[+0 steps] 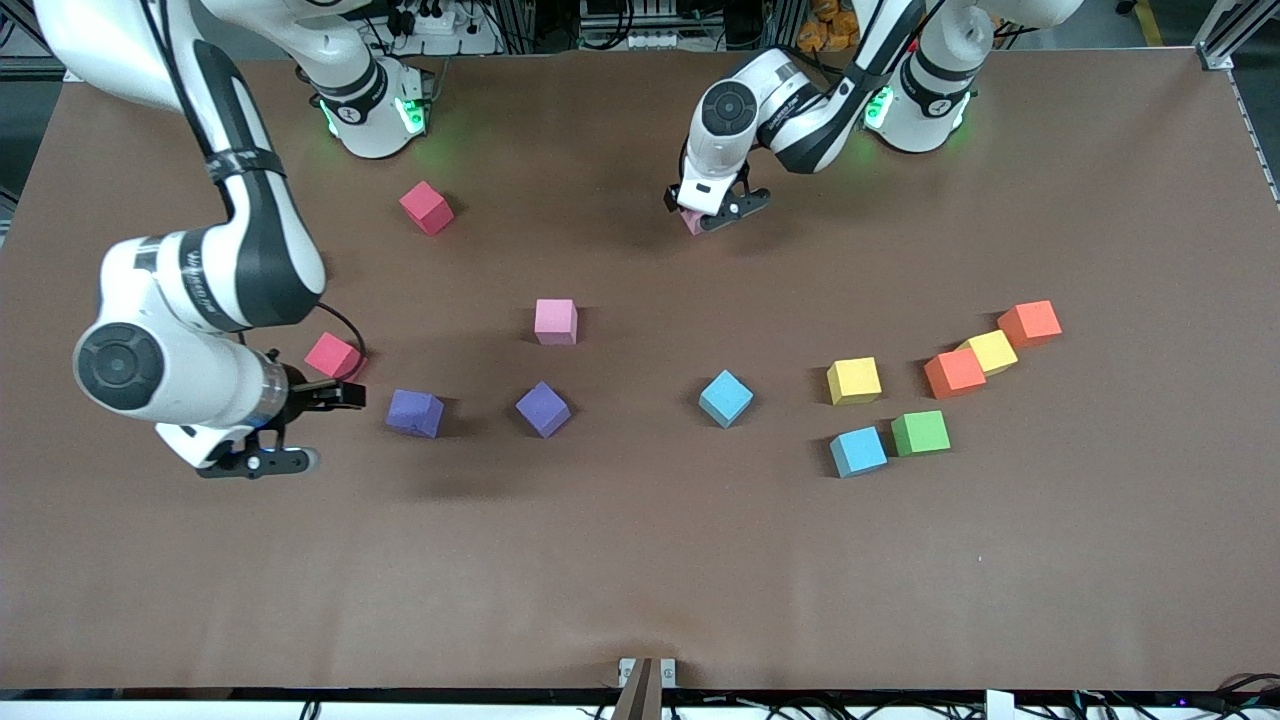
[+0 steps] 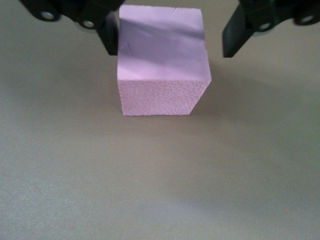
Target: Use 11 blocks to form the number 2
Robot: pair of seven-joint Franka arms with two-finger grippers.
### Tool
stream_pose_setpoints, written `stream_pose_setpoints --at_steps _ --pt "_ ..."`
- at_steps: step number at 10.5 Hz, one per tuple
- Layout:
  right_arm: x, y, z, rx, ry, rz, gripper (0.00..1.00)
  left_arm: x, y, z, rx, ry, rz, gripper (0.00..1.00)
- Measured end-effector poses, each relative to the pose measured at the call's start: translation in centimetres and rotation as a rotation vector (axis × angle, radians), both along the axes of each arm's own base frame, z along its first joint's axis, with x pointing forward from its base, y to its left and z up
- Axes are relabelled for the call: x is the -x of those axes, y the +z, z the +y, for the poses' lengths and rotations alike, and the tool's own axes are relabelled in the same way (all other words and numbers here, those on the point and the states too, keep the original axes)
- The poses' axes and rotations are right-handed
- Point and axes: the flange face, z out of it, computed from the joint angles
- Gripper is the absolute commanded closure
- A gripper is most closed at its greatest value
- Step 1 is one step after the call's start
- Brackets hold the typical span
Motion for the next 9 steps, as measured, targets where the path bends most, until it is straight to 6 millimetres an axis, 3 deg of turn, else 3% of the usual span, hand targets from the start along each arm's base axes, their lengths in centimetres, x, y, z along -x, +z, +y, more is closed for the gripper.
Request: stream_pose_setpoints --at_steps 1,4,6,9 --pt "0.0 -0.6 0.8 0.000 0.011 0.000 0.00 0.0 -0.2 0.0 0.001 0.001 0.001 0.48" --pt "-0.1 -2.1 2.1 0.001 0.030 0.000 0.00 0.0 -0.2 -0.2 0.011 0.002 -0.006 0.58" --pt "-0.3 -2.5 2.6 -0.001 0.037 -0.008 0.00 0.2 0.5 -1.3 0.037 -0.018 -0.024 0.78" --pt "-0.2 -3.1 3.4 -0.001 0.049 -0.007 0.00 0.0 3.0 -4.4 0.078 -0.152 -0.100 0.80"
